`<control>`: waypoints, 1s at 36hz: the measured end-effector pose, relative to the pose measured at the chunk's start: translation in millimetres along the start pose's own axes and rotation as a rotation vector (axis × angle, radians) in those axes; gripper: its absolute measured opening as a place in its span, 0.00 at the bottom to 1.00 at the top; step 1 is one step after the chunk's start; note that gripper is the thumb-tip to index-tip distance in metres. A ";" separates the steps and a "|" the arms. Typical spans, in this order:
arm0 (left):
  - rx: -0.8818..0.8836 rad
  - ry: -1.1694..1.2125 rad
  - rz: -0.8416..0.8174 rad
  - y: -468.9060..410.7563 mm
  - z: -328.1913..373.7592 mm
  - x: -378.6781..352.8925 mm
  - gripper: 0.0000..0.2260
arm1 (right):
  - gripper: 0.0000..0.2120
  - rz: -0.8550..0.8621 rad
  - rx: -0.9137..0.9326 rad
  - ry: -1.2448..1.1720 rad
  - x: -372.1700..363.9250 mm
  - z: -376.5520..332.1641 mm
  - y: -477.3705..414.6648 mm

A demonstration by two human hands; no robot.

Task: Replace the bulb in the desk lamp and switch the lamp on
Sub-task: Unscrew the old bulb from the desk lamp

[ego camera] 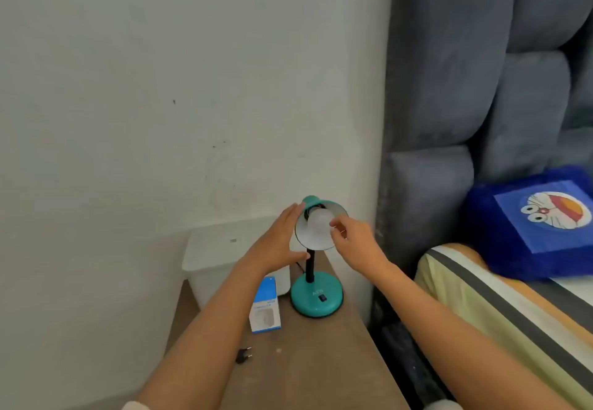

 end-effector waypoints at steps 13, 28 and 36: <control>-0.155 0.020 0.102 -27.2 -16.5 -31.7 0.50 | 0.25 0.010 -0.634 -0.966 -25.7 18.5 -44.3; -0.212 0.063 0.235 -39.9 -34.5 -43.3 0.44 | 0.29 0.058 -0.291 -0.378 -27.0 31.0 -62.1; -0.214 0.073 0.253 -37.3 -34.4 -44.9 0.44 | 0.28 0.116 -0.233 -0.383 -39.2 30.4 -55.0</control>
Point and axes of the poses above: each hand's wrist, its own y-axis away from the middle knuckle, its own x-axis out of the back of the hand, z = x × y, the point moved 1 cm from there along -y, towards the middle knuckle, and after that the axes turned 15 degrees about -y, right-handed, at the moved point
